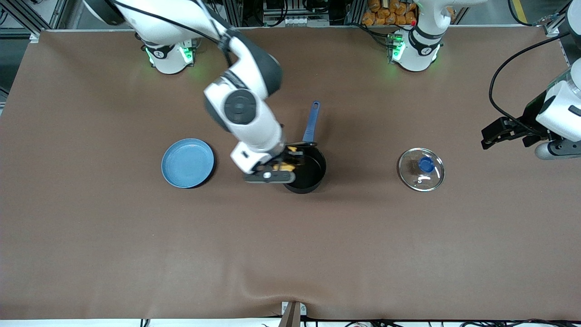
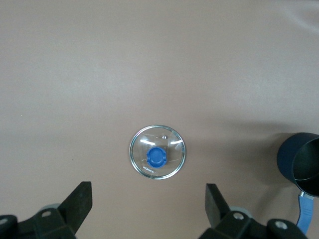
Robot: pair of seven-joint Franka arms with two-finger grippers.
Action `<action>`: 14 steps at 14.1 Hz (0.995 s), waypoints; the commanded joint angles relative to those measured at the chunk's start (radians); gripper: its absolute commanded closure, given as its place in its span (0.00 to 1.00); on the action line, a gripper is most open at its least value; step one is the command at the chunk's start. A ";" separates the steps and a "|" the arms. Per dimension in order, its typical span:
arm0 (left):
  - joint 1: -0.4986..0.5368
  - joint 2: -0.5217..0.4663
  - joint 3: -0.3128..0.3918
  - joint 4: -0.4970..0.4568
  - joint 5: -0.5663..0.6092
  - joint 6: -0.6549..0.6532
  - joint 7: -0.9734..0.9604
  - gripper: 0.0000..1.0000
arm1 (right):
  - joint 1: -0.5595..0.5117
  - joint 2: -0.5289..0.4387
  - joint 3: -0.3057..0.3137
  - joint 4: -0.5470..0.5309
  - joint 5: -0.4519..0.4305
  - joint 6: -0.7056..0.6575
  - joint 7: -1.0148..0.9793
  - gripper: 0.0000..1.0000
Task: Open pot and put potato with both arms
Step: 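Carry the potato with the right gripper over the saucepan while the left gripper withdraws, then lower the potato into the saucepan and open the right gripper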
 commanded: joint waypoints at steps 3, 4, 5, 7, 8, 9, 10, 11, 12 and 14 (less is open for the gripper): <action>0.010 -0.010 -0.004 0.011 -0.043 -0.024 -0.004 0.00 | 0.080 0.150 -0.008 0.075 -0.153 0.025 0.012 1.00; 0.008 -0.011 -0.004 0.011 -0.043 -0.024 -0.007 0.00 | 0.089 0.166 -0.008 0.069 -0.159 0.023 0.017 1.00; 0.010 -0.011 -0.002 0.009 -0.049 -0.024 -0.004 0.00 | 0.093 0.184 -0.008 0.067 -0.161 0.023 0.017 1.00; 0.018 -0.011 0.003 0.009 -0.093 -0.024 -0.005 0.00 | 0.101 0.213 -0.008 0.080 -0.164 0.030 0.038 1.00; 0.021 -0.011 0.003 0.009 -0.098 -0.024 -0.005 0.00 | 0.109 0.218 -0.008 0.078 -0.167 0.030 0.041 1.00; 0.019 -0.011 0.003 0.009 -0.097 -0.024 -0.005 0.00 | 0.113 0.223 -0.009 0.078 -0.178 0.031 0.043 1.00; 0.019 -0.011 0.003 0.009 -0.090 -0.024 -0.004 0.00 | 0.113 0.235 -0.009 0.081 -0.188 0.037 0.044 1.00; 0.019 -0.011 0.003 0.009 -0.087 -0.024 -0.005 0.00 | 0.115 0.242 -0.009 0.081 -0.199 0.046 0.044 1.00; 0.019 -0.011 0.004 0.009 -0.089 -0.024 -0.005 0.00 | 0.118 0.247 -0.009 0.081 -0.202 0.046 0.044 1.00; 0.022 -0.010 0.004 0.009 -0.089 -0.024 -0.001 0.00 | 0.121 0.259 -0.009 0.081 -0.202 0.063 0.072 1.00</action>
